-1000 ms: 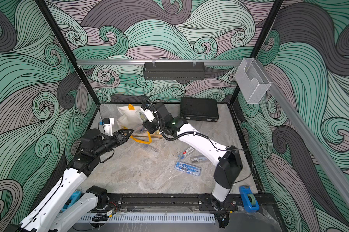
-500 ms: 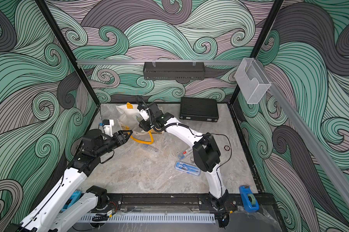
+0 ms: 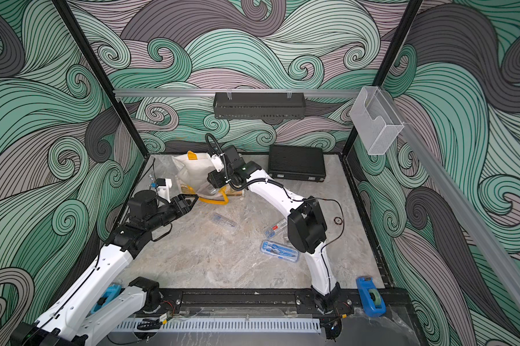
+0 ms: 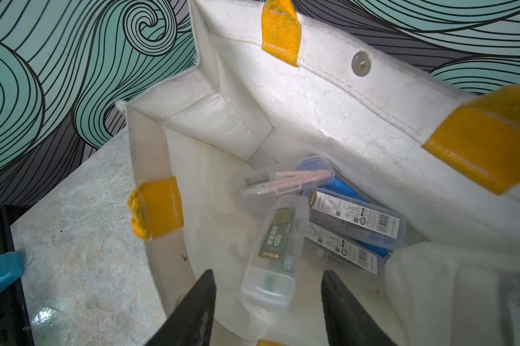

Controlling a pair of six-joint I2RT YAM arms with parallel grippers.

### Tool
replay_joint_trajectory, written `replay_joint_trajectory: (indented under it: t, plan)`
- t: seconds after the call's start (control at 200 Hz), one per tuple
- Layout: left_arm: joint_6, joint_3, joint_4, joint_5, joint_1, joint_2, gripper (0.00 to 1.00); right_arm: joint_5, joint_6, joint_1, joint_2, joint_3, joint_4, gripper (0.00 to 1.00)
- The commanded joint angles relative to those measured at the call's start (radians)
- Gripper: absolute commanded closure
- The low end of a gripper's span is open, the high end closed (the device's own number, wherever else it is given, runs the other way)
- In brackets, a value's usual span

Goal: Put the compass set into the canvas bag
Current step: Place the compass set in the canvas bag, then pick up the compass set at the center of the board.

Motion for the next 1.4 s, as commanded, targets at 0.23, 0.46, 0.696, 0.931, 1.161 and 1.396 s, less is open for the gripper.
replay_joint_trajectory:
  t: [0.23,0.46,0.696,0.931,1.161,1.396]
  plan:
    - [0.017,0.045,-0.019,-0.01,0.009,0.004,0.45,-0.018,-0.041,-0.006,-0.039,0.005,-0.026,0.4]
    - [0.03,0.059,-0.013,-0.004,0.011,0.023,0.45,-0.001,-0.111,-0.014,-0.187,-0.081,-0.026,0.36]
    - [0.04,0.066,-0.008,0.005,0.011,0.027,0.43,0.04,-0.112,-0.036,-0.383,-0.298,0.013,0.33]
    - [0.034,0.073,-0.008,0.008,0.011,0.04,0.42,0.073,-0.093,-0.036,-0.59,-0.686,0.205,0.33]
    - [0.037,0.083,-0.008,-0.006,0.011,0.054,0.41,0.022,-0.153,-0.027,-0.663,-0.973,0.342,0.35]
    - [0.032,0.083,-0.002,-0.009,0.011,0.057,0.38,-0.016,-0.224,0.029,-0.608,-1.094,0.489,0.36]
